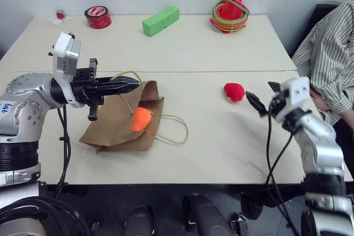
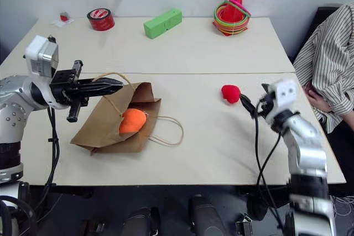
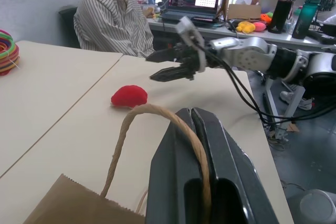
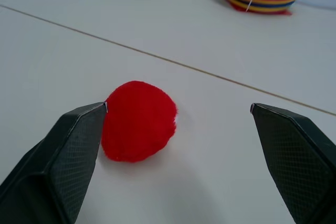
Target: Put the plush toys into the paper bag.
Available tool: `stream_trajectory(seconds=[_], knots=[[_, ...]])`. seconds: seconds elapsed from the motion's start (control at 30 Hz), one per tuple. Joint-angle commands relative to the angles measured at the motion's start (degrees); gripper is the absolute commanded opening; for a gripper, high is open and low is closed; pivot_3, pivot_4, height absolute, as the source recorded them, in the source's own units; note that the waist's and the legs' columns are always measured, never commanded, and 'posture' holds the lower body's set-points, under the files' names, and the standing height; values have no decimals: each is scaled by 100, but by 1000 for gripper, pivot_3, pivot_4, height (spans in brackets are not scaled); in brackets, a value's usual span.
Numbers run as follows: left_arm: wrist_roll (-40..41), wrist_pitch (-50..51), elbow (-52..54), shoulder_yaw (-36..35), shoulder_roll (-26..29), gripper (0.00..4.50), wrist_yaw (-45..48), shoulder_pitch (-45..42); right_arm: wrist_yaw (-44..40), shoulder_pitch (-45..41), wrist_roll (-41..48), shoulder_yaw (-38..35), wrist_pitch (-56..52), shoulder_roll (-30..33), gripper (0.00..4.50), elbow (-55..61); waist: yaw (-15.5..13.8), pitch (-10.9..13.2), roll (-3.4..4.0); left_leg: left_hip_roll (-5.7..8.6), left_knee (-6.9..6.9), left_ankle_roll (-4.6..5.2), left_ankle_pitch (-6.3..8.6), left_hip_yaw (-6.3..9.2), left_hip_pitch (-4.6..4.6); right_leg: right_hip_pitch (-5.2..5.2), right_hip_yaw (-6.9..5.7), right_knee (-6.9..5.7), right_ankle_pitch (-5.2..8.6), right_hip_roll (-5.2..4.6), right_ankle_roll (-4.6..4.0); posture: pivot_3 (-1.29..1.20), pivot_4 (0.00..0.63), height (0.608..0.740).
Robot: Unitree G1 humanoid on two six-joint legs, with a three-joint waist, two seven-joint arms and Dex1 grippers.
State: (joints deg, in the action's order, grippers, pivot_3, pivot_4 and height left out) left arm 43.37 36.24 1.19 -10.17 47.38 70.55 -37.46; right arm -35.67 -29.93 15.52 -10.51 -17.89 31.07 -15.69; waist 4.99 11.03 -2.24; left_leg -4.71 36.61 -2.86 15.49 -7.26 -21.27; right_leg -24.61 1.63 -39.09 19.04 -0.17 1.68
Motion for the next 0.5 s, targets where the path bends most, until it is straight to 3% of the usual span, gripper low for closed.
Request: stream_trajectory(seconds=[0.03,0.13,0.2,0.3,0.4,0.5], knots=[[-4,-53,130,-68,4,0,-20,-44,-451,-584,-108,370,-170,19,4465,-725,-8,0,1,-1,-4,2,1,-3,0,-1,3,4,0,-2,1,0,150,740],[-22,-58,134,-58,-14,0,-29,-50,-523,-1114,-315,619,-36,-68,4295,-1568,-8,0,1,-4,-8,13,7,-17,-1,-3,16,13,-2,-7,10,0,150,740],[-19,-39,153,-58,-17,0,-37,-44,-515,-1413,-450,662,453,-158,3865,-2102,-2,0,1,-2,-6,17,9,-22,0,-2,20,17,-3,-11,15,0,150,740],[-13,-8,156,-62,-15,0,-45,-36,-679,-1611,-475,636,934,-248,2810,-2523,22,0,1,-1,-5,21,11,-32,2,-2,28,19,-7,-11,21,0,150,740],[12,39,167,-77,6,0,-41,-27,-1262,-1472,-341,692,1173,-232,1811,-2211,19,0,1,-3,-5,21,11,-32,1,-3,28,18,-7,-10,21,0,150,740],[95,153,159,-98,8,0,-20,-73,-2139,-1139,104,963,695,-231,903,-830,18,1,1,-5,-6,21,11,-32,1,-3,29,18,-7,-9,22,0,150,740]])
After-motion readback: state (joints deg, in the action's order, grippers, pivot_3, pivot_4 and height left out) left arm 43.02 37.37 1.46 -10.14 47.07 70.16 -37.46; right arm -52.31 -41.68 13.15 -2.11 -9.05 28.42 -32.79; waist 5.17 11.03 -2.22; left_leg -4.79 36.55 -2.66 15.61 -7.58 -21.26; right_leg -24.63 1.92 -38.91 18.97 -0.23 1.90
